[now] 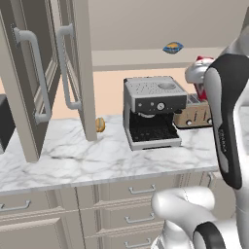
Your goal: Pick the yogurt and boxed food from the counter and place them in the cabinets closest to them.
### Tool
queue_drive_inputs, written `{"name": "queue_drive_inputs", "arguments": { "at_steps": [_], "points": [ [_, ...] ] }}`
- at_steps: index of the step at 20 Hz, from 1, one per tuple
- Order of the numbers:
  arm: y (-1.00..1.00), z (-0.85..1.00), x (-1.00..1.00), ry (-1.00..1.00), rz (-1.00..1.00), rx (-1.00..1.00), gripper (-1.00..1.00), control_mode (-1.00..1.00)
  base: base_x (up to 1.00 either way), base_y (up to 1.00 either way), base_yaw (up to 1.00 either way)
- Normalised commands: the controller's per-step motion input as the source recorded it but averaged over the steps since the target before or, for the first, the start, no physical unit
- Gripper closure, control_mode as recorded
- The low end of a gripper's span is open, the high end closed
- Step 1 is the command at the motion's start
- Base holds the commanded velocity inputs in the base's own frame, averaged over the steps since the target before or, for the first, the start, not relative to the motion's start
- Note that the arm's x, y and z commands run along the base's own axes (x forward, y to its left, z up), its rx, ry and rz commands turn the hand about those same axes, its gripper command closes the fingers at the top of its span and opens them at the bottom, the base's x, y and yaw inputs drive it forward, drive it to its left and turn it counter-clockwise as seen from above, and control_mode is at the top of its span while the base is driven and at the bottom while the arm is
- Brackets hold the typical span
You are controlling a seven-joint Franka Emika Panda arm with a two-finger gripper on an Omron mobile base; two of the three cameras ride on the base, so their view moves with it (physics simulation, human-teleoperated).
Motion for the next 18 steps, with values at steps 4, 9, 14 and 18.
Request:
{"name": "queue_drive_inputs", "arguments": {
  "at_steps": [4, 9, 14, 18],
  "points": [
    [0.04, 0.08, 0.38, 0.0, 0.0, -0.01, 1.0, -1.0, 0.0, 0.0, 0.0],
    [0.02, 0.01, 0.49, 0.0, 0.0, -0.03, 1.0, -1.0, 0.0, 0.0, 0.0],
    [0.05, 0.0, 0.52, -0.02, 0.0, -0.03, 1.0, -1.0, 0.0, 0.0, 0.0],
    [0.05, 0.02, 0.53, -0.01, 0.0, 0.0, 1.0, -1.0, 0.0, 0.0, 0.0]
  ]
}}
